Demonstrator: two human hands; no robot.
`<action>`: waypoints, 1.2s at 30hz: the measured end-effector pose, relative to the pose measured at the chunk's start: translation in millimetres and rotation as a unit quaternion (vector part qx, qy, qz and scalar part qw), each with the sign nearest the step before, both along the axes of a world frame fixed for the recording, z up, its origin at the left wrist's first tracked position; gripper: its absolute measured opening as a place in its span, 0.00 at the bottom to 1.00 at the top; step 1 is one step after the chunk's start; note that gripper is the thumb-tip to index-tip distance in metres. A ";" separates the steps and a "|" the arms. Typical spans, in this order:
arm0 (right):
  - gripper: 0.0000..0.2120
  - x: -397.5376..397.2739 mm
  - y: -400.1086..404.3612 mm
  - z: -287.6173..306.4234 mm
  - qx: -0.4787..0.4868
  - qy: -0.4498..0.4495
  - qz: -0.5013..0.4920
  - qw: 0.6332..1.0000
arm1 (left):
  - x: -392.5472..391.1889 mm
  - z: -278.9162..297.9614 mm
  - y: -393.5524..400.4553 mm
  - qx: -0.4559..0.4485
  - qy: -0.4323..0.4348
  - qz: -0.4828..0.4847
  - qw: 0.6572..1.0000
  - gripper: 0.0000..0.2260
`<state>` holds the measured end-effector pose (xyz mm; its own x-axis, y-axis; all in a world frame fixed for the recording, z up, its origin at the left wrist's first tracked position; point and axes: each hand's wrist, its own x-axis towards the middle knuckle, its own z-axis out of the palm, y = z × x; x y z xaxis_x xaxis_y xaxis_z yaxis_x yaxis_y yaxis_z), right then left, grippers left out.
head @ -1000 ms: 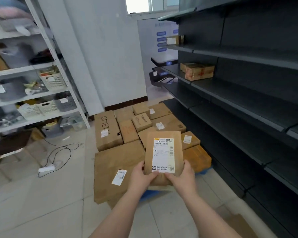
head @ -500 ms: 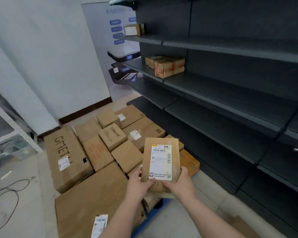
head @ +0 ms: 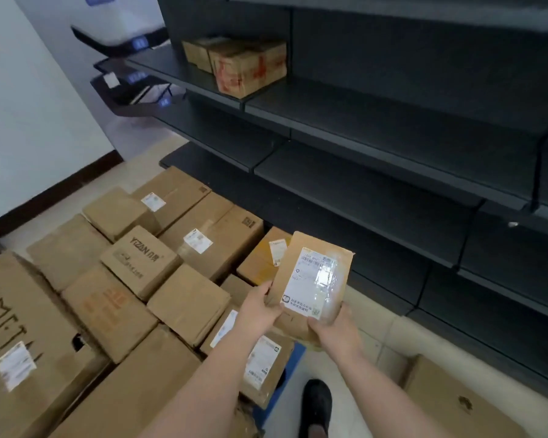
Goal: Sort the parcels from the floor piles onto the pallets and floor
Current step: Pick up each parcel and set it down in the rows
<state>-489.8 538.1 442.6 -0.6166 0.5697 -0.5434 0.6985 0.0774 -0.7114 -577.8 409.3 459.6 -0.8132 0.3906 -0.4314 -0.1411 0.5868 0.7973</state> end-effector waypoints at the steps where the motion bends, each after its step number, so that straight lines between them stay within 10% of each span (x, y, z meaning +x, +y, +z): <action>1: 0.28 -12.4 4.7 -12.5 0.002 -0.010 -0.003 1.000 | -15.4 -14.6 7.0 -0.007 -0.007 -0.001 1.000 0.19; 20: 0.24 -110.1 13.9 -324.3 -0.061 -0.210 0.006 0.976 | -123.7 -346.3 35.4 -0.249 -0.088 -0.119 0.957 0.18; 36: 0.27 -67.0 6.7 -217.6 0.003 -0.230 0.149 0.962 | -70.6 -241.1 3.4 -0.318 0.003 -0.207 0.925 0.20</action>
<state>-556.8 544.8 225.0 -0.4476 0.4094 -0.7950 0.8856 0.3260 -0.3308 -648.4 412.6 218.6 -0.6533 0.3385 -0.6772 0.2047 0.9401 0.2725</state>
